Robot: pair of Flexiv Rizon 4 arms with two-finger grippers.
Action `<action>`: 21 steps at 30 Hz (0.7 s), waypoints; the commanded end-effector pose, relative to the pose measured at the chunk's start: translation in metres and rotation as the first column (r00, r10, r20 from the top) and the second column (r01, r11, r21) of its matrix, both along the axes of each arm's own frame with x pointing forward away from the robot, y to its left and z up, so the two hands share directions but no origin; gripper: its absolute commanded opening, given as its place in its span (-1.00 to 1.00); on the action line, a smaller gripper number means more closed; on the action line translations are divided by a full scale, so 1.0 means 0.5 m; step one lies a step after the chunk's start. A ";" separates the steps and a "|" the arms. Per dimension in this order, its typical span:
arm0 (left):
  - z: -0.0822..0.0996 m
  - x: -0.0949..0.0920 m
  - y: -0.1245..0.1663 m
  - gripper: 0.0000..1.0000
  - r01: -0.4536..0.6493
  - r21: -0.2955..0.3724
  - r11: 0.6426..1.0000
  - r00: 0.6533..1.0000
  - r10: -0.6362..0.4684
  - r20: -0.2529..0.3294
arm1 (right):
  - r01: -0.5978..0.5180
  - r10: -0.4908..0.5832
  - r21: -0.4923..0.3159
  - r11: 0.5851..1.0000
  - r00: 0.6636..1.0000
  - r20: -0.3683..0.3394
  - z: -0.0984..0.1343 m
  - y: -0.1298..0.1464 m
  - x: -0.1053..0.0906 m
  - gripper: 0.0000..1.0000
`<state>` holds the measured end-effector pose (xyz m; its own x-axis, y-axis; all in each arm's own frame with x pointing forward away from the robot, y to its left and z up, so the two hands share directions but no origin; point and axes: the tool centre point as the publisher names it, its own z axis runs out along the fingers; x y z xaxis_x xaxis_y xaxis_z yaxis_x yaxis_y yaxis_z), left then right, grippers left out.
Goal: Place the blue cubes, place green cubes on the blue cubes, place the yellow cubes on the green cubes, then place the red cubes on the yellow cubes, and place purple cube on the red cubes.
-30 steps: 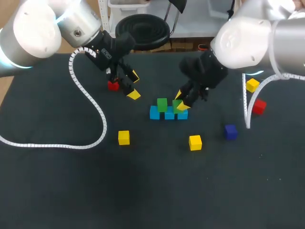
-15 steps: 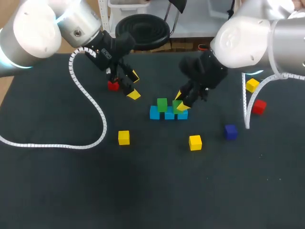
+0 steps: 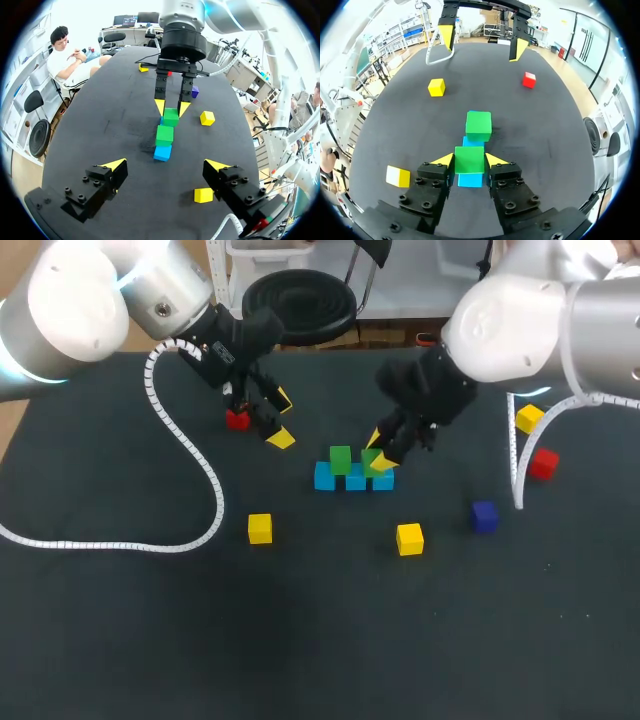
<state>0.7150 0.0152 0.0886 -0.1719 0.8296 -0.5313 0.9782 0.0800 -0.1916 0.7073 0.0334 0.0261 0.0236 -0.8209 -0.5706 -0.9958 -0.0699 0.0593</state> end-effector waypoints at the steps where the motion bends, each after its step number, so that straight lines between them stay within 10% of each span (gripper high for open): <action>1: 0.000 0.000 0.002 1.00 0.001 -0.001 1.000 1.000 -0.001 0.001 | -0.003 0.003 0.007 1.000 1.000 -0.001 -0.001 0.000 0.004 -1.00; 21: 0.000 0.000 0.002 1.00 0.001 -0.001 1.000 1.000 -0.001 0.001 | -0.006 0.006 0.010 1.000 1.000 -0.007 -0.005 0.004 0.010 -1.00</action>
